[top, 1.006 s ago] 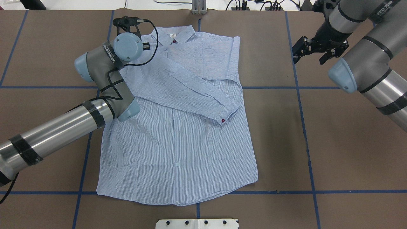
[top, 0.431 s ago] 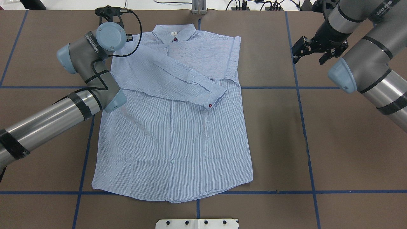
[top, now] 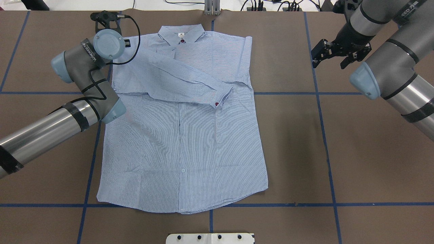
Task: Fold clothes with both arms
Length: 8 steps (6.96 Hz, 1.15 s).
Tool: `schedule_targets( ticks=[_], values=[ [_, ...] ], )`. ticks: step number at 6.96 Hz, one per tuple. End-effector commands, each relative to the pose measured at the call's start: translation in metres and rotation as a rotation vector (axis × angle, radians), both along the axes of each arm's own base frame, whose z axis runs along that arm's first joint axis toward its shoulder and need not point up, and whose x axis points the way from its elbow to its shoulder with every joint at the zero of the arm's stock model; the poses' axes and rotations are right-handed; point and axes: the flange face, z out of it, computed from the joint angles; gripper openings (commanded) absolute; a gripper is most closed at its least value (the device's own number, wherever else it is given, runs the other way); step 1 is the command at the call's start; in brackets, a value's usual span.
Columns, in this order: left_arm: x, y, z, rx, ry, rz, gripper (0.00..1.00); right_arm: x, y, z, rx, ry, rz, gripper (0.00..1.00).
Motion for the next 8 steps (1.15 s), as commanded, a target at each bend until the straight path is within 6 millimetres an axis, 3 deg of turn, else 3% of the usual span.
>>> schedule_targets(
  ticks=[1,3,4,5,6,8],
  values=[
    [0.0,0.001,0.002,0.002,-0.001,0.001,0.0,0.0,0.0,0.002,-0.002,0.002,0.001,1.0],
    [-0.002,0.0,0.003,0.0,-0.007,0.001,0.76,0.0,0.0,0.0,-0.001,0.0,0.0,1.0],
    [-0.011,-0.005,0.004,0.011,-0.041,0.029,0.91,0.0,0.0,0.0,-0.001,0.0,0.0,1.0],
    [-0.023,-0.012,-0.002,0.025,-0.042,0.026,0.91,0.0,0.0,-0.001,0.0,-0.001,0.0,1.0],
    [-0.044,-0.001,-0.009,0.059,-0.027,0.041,0.91,0.002,0.002,-0.007,0.007,-0.007,0.0,1.0],
    [-0.068,0.04,-0.014,0.059,0.09,0.132,0.91,0.015,0.019,-0.023,0.042,-0.03,0.005,1.0]
  ],
)
